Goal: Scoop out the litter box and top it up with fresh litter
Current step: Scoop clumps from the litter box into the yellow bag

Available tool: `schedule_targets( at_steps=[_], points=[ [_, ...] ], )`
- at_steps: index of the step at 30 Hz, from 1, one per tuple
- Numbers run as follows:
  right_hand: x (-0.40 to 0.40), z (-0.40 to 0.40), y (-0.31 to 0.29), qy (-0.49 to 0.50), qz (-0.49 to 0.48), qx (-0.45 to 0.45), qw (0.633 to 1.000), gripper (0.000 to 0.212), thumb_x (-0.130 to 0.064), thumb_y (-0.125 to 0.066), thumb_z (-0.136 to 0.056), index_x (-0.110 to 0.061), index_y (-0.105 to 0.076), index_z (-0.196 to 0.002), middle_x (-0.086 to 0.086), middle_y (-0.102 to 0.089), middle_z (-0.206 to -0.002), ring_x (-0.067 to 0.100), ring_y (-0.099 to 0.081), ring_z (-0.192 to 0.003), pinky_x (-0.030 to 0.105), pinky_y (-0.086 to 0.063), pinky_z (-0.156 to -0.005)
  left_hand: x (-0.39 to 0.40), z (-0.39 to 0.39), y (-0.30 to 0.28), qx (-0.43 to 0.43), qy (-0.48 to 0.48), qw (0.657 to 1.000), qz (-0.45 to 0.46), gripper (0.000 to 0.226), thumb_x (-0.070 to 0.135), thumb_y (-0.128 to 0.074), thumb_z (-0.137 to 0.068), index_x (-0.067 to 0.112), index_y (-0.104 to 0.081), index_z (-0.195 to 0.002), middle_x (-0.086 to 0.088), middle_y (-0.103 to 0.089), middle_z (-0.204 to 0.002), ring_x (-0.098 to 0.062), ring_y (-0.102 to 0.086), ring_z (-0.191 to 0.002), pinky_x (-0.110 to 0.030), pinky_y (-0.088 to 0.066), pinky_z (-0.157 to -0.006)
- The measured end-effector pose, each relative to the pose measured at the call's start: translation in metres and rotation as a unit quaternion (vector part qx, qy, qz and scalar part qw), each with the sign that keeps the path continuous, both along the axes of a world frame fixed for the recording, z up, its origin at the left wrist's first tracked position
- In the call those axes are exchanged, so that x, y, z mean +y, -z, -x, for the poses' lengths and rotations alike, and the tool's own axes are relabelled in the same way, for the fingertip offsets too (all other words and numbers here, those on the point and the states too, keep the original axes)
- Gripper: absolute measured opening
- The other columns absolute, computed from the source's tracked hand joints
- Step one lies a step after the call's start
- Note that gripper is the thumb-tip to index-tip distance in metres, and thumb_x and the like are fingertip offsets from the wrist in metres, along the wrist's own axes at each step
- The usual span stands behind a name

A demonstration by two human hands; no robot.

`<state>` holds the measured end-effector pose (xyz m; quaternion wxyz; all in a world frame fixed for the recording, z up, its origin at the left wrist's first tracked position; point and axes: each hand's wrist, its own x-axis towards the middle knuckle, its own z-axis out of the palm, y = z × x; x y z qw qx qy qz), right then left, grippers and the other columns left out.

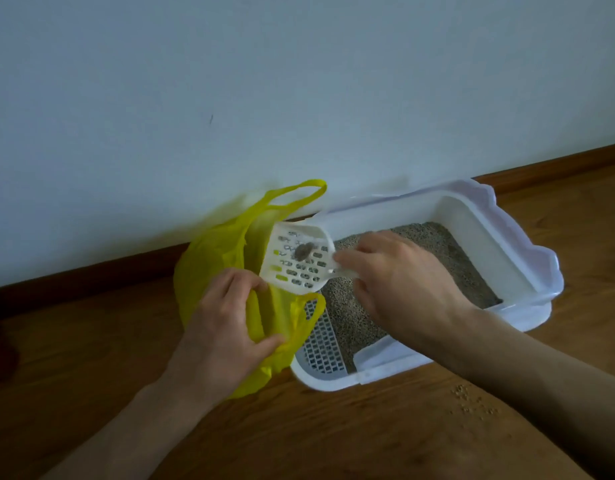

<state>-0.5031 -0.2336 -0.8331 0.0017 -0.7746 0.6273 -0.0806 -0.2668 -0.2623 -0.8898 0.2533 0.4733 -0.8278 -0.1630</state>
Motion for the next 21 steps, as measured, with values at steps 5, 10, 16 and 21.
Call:
schedule_targets(
  at_steps=[5,10,16,21],
  points=[
    [-0.012,-0.014,0.001,-0.021,0.037,0.098,0.994,0.03,-0.004,-0.079,-0.055,-0.017,-0.068,-0.08,0.004,-0.059,-0.076,0.028,-0.058,-0.071,0.029,-0.032,-0.055,0.0,-0.001,0.002,0.001,0.002,1.0,-0.003,0.069,0.024,-0.097,-0.047,0.02,-0.056,-0.102,0.006,-0.051,-0.105,-0.009,-0.05,-0.095,-0.013,-0.035,-0.084],
    [-0.007,-0.008,0.007,-0.012,0.048,0.08,0.996,0.03,-0.005,-0.077,-0.059,-0.019,-0.071,-0.085,0.002,-0.061,-0.079,0.027,-0.058,-0.073,0.033,-0.046,-0.058,0.0,0.001,0.004,0.002,0.003,1.0,-0.004,0.067,0.025,-0.096,-0.048,0.02,-0.057,-0.102,0.008,-0.05,-0.104,-0.008,-0.05,-0.094,-0.011,-0.034,-0.085],
    [-0.008,-0.01,0.002,-0.017,0.064,0.1,0.993,0.024,-0.002,-0.074,-0.057,-0.015,-0.068,-0.076,0.005,-0.06,-0.074,0.029,-0.058,-0.07,0.031,-0.038,-0.056,0.0,0.009,0.004,0.006,0.013,1.0,-0.004,0.066,0.025,-0.096,-0.05,0.021,-0.057,-0.103,0.011,-0.048,-0.104,-0.007,-0.049,-0.097,-0.01,-0.033,-0.084],
    [-0.005,-0.009,0.007,-0.021,0.067,0.077,0.995,0.024,-0.006,-0.077,-0.058,-0.018,-0.071,-0.077,0.002,-0.059,-0.072,0.027,-0.057,-0.067,0.029,-0.038,-0.053,-0.001,0.011,0.006,0.007,0.017,1.0,-0.005,0.066,0.025,-0.096,-0.05,0.02,-0.057,-0.103,0.011,-0.049,-0.104,-0.01,-0.051,-0.097,-0.012,-0.034,-0.083]
  ],
)
